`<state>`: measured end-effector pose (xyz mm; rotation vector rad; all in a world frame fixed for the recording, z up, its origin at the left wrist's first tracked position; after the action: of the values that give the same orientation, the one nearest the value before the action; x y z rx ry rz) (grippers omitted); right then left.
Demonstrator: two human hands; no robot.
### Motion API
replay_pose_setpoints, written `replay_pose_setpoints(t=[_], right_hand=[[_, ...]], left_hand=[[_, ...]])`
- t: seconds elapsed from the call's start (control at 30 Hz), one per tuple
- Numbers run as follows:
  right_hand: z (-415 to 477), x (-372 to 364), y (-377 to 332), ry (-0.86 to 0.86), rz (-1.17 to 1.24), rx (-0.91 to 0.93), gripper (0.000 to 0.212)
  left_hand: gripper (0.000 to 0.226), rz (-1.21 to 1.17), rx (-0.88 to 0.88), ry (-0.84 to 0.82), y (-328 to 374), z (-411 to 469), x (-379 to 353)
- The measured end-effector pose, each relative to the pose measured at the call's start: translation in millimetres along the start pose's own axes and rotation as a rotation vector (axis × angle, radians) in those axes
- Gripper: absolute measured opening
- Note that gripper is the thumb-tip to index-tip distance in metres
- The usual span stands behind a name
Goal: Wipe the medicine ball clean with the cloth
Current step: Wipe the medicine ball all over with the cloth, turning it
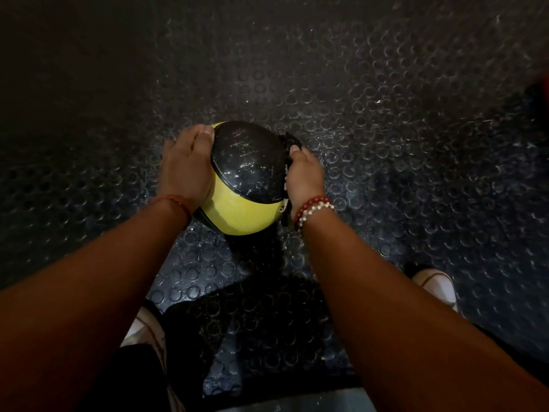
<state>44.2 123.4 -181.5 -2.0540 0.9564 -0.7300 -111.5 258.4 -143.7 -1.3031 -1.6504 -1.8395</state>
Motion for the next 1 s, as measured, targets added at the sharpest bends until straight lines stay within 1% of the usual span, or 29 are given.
replay_pose_setpoints(t=[0.07, 0.1, 0.13, 0.2, 0.27, 0.3, 0.4, 0.47, 0.57, 0.7, 0.77, 0.83, 0.87, 0.93, 0.97, 1.0], right_hand=[[-4, 4, 5, 0.025, 0.079, -0.119, 0.032], [-8, 5, 9, 0.067, 0.107, -0.147, 0.035], [-15, 6, 12, 0.118, 0.109, -0.134, 0.038], [-36, 5, 14, 0.22, 0.064, -0.004, 0.045], [-57, 2, 10, 0.253, -0.008, 0.139, 0.044], [-63, 1, 5, 0.261, -0.045, 0.217, 0.045], [-63, 0, -15, 0.233, -0.152, 0.418, 0.048], [-47, -3, -27, 0.152, -0.199, 0.467, 0.043], [-12, -9, -34, 0.036, -0.195, 0.375, 0.034], [12, -11, -25, -0.037, -0.094, 0.145, 0.027], [12, -4, -19, -0.013, -0.031, 0.048, 0.027], [3, 2, -12, 0.061, 0.025, -0.006, 0.028], [-4, 4, -8, 0.12, 0.029, 0.005, 0.03], [-26, 7, -3, 0.236, -0.002, 0.104, 0.036], [-40, 6, -3, 0.254, -0.029, 0.184, 0.04], [-53, 3, -5, 0.254, -0.06, 0.265, 0.043]], left_hand=[[0.047, 0.041, -0.047, 0.006, 5, -1, -1], [0.043, 0.054, -0.044, 0.004, 6, 0, -1], [0.041, 0.055, -0.028, -0.003, 7, 3, -1], [0.046, 0.092, -0.04, -0.02, 7, 9, -3], [0.056, 0.146, -0.103, -0.024, 13, 10, -3], [0.056, 0.171, -0.133, -0.023, 14, 9, -2], [0.044, 0.169, -0.16, -0.035, 12, 6, -1], [0.041, 0.169, -0.176, -0.04, 11, 5, 0], [0.04, 0.176, -0.222, -0.045, 13, 6, -2], [0.05, 0.187, -0.277, -0.05, 17, 9, -1], [0.049, 0.211, -0.307, -0.053, 19, 11, -3], [0.056, 0.223, -0.299, -0.059, 22, 14, -3], [0.063, 0.222, -0.286, -0.058, 23, 15, -4], [0.075, 0.206, -0.259, -0.058, 27, 18, -2], [0.076, 0.214, -0.26, -0.063, 28, 16, -2], [0.071, 0.218, -0.282, -0.067, 31, 15, -2]])
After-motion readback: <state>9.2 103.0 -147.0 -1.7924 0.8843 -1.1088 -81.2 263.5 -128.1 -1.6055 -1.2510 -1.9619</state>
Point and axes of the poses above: each hand's wrist, its own z-axis towards the middle knuckle, its own x-axis out of the back of the hand, y = z × x, the point moved 7 cm from there along z, towards the middle knuckle, and after that the axes turned 4 degrees about y, right-handed, at the moved point
